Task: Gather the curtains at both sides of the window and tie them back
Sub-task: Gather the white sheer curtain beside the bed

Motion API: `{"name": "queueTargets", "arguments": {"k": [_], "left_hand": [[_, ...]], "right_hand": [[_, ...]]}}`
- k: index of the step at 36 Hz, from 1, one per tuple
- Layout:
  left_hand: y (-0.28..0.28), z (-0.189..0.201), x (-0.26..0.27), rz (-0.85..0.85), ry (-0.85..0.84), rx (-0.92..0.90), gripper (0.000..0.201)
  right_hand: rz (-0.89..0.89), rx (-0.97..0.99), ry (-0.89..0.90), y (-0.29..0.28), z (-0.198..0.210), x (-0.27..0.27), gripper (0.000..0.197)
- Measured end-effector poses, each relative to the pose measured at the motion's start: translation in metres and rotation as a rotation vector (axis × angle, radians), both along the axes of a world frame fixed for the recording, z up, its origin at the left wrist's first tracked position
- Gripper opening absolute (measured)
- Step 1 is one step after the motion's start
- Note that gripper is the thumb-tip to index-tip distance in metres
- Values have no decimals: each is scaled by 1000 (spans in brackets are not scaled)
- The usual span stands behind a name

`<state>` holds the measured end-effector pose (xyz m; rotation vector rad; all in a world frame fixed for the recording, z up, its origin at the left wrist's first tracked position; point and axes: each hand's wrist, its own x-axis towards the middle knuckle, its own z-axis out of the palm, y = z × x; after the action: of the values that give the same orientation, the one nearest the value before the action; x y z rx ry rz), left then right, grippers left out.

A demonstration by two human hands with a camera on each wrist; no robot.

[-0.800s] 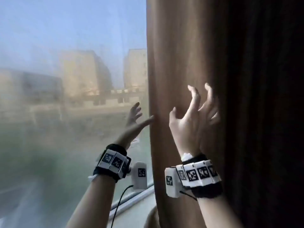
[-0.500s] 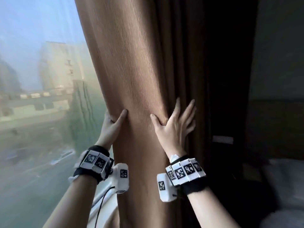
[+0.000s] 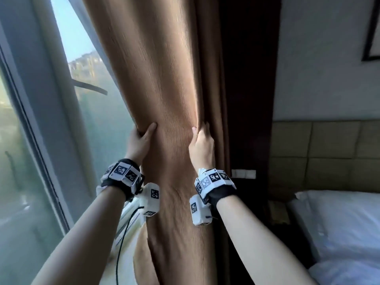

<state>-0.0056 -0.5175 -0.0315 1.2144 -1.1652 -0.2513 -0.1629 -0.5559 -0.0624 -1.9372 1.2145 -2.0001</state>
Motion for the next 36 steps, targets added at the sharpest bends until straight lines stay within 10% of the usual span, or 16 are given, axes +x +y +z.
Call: {"name": "queueTargets", "arguments": {"k": [22, 36], "left_hand": [[-405, -11, -35, -188, -91, -65, 28], [-636, -5, -69, -179, -47, -153, 34]], "right_hand": [[-655, -102, 196, -384, -10, -43, 24], [-356, -205, 107, -615, 11, -71, 31]]}}
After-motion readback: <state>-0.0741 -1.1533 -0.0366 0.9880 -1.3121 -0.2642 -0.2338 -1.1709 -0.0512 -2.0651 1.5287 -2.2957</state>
